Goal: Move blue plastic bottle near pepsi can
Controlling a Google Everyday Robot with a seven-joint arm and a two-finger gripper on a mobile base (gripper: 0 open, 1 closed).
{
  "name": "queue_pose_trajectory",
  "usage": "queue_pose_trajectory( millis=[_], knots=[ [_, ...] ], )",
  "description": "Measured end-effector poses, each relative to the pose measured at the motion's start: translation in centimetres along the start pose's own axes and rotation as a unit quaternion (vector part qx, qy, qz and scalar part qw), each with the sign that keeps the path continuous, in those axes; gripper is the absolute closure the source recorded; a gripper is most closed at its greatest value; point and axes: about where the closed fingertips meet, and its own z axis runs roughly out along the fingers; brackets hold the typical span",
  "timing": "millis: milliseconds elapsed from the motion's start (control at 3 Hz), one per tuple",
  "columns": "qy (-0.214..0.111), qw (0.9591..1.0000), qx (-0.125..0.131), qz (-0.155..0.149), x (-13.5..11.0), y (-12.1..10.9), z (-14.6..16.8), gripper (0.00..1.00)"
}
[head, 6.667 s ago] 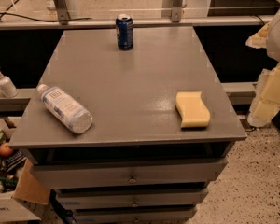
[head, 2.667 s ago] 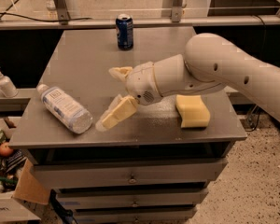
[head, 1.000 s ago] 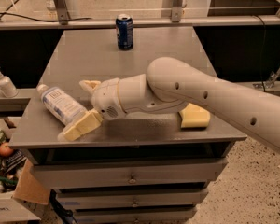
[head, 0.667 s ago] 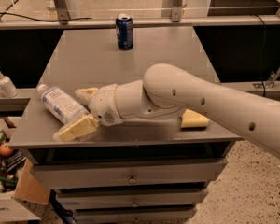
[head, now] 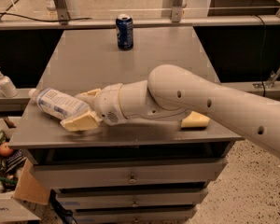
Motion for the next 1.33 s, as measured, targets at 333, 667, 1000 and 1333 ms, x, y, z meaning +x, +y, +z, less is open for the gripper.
queue_pose_trajectory(
  millis=[333,667,1000,1333],
  knots=[
    [0.007,0.9994,0.032,-0.011,-0.5,-2.2,-3.1,0.87],
    [0.021,0.9964,0.080,-0.019,-0.6,-5.3,-8.3,1.00],
    [0.035,0.9899,0.136,-0.016,0.1,-8.9,-14.8,1.00],
    [0.036,0.9898,0.137,-0.019,0.0,-8.9,-14.8,1.00]
  ],
)
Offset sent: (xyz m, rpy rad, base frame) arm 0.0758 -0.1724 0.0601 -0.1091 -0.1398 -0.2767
